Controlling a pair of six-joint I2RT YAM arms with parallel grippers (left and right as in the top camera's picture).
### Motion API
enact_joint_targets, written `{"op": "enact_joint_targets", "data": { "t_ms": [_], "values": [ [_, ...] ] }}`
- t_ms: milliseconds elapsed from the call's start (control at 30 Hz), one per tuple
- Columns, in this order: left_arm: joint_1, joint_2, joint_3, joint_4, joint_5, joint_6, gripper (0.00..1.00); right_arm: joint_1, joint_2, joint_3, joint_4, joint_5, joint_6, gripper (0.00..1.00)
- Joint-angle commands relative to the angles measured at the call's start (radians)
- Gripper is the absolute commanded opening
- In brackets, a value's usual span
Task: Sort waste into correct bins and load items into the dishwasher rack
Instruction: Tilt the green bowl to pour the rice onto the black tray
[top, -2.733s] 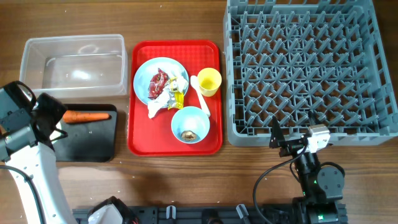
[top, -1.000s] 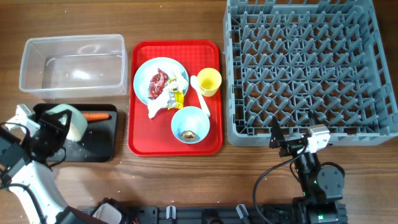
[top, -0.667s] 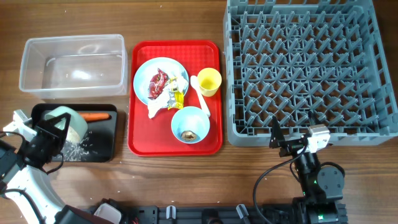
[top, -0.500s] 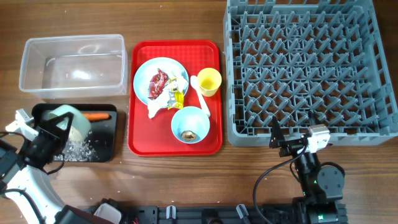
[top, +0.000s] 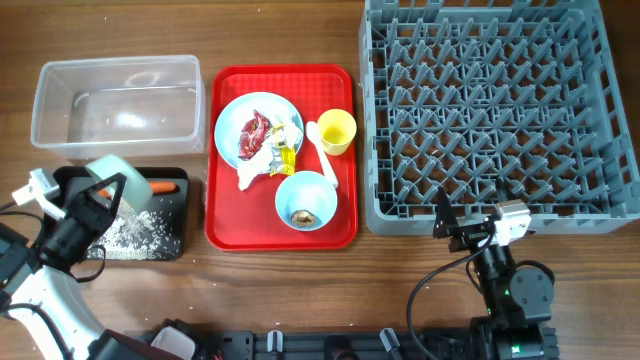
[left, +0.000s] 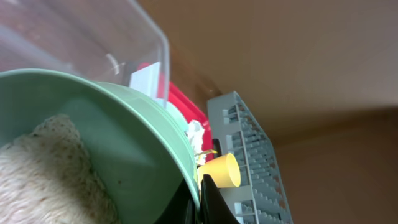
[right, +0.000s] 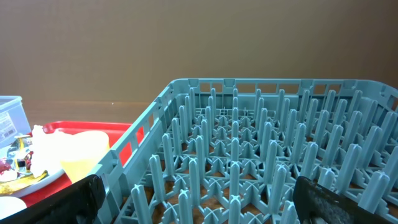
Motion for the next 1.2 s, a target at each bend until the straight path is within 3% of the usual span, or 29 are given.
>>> {"op": "enact_joint_targets", "data": {
  "t_ms": [0,133,300,533,900,1167],
  "values": [
    [0.009,0.005,-0.005,0.006,0.093,0.082,0.04,-0.004,-0.003,-0.001,0.004,0.003,0.014,1.0],
    [0.009,0.005,-0.005,0.003,0.094,0.09,0.04,-0.004,-0.003,-0.001,0.004,0.003,0.014,1.0],
    [0.009,0.005,-0.005,-0.01,0.133,0.186,0.04,-0.004,-0.003,-0.001,0.004,0.003,0.014,1.0],
    [0.009,0.005,-0.005,-0.014,0.142,0.185,0.04,-0.004,-0.003,-0.001,0.004,0.003,0.014,1.0],
    [0.009,0.005,-0.005,-0.021,0.278,0.185,0.04,-0.004,-0.003,-0.001,0.004,0.003,0.014,1.0],
    [0.009,0.005,-0.005,-0.101,0.286,0.185,0.04,-0.004,-0.003,-0.001,0.004,0.003,0.014,1.0]
  ]
}}
